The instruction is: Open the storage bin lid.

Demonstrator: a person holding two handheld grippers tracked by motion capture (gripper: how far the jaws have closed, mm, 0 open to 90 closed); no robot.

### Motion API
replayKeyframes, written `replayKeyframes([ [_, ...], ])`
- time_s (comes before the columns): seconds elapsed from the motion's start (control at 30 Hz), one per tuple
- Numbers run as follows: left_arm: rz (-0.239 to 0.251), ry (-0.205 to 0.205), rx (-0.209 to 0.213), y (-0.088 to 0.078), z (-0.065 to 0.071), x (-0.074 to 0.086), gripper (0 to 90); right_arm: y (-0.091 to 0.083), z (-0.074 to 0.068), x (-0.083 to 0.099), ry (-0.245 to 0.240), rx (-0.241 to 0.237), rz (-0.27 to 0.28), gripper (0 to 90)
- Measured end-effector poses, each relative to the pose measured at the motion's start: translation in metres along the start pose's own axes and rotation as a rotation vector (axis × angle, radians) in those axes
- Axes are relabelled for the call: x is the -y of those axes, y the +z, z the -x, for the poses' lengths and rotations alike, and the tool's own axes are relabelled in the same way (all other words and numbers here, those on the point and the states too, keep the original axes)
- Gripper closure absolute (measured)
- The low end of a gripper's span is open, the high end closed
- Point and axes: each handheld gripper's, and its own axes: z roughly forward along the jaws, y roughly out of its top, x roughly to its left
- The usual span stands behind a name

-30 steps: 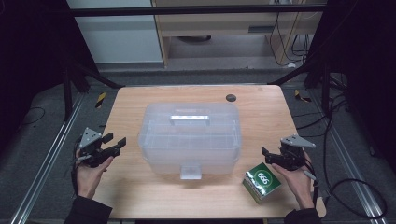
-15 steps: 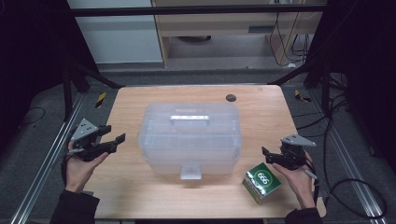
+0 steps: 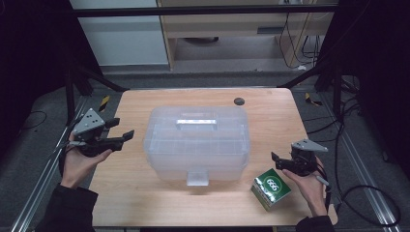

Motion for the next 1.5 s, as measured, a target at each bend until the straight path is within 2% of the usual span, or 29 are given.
replayKeyframes([
  [0.03, 0.000, 0.004, 0.008, 0.000, 0.001, -0.002, 31.5, 0.000, 0.000, 0.000, 0.000, 0.000, 0.000, 17.9],
  [0.1, -0.012, 0.045, 0.029, 0.001, 0.003, -0.008, 32.5, 0.000, 0.000, 0.000, -0.001, -0.002, -0.003, 18.0],
  [0.37, -0.024, 0.093, 0.056, 0.005, 0.009, -0.018, 33.8, 0.001, -0.001, 0.000, -0.011, -0.007, -0.011, 17.9],
  [0.53, -0.032, 0.149, 0.075, 0.006, 0.015, -0.031, 34.5, 0.001, -0.002, -0.001, -0.016, -0.011, -0.013, 17.9],
  [0.57, -0.032, 0.149, 0.075, 0.006, 0.015, -0.031, 34.6, 0.001, -0.002, -0.001, -0.016, -0.011, -0.015, 17.9],
  [0.6, -0.040, 0.154, 0.090, 0.006, 0.018, -0.035, 34.7, 0.002, -0.002, -0.001, -0.016, -0.011, -0.015, 17.9],
  [0.77, -0.056, 0.187, 0.102, 0.008, 0.023, -0.044, 34.9, 0.002, -0.003, -0.001, -0.020, -0.016, -0.017, 17.7],
  [0.83, -0.071, 0.215, 0.110, 0.010, 0.027, -0.049, 35.0, 0.002, -0.003, -0.001, -0.021, -0.016, -0.018, 17.7],
  [1.03, -0.091, 0.257, 0.128, 0.015, 0.035, -0.058, 35.4, 0.002, -0.004, -0.001, -0.019, -0.020, -0.020, 17.7],
  [1.13, -0.105, 0.292, 0.138, 0.020, 0.041, -0.063, 35.5, 0.002, -0.004, -0.001, -0.019, -0.019, -0.023, 17.7],
  [1.37, -0.139, 0.346, 0.155, 0.031, 0.050, -0.071, 35.7, 0.002, -0.004, -0.002, -0.020, -0.024, -0.023, 17.9],
  [1.5, -0.139, 0.351, 0.161, 0.033, 0.052, -0.073, 35.8, 0.002, -0.005, -0.003, -0.023, -0.031, -0.024, 18.1],
])
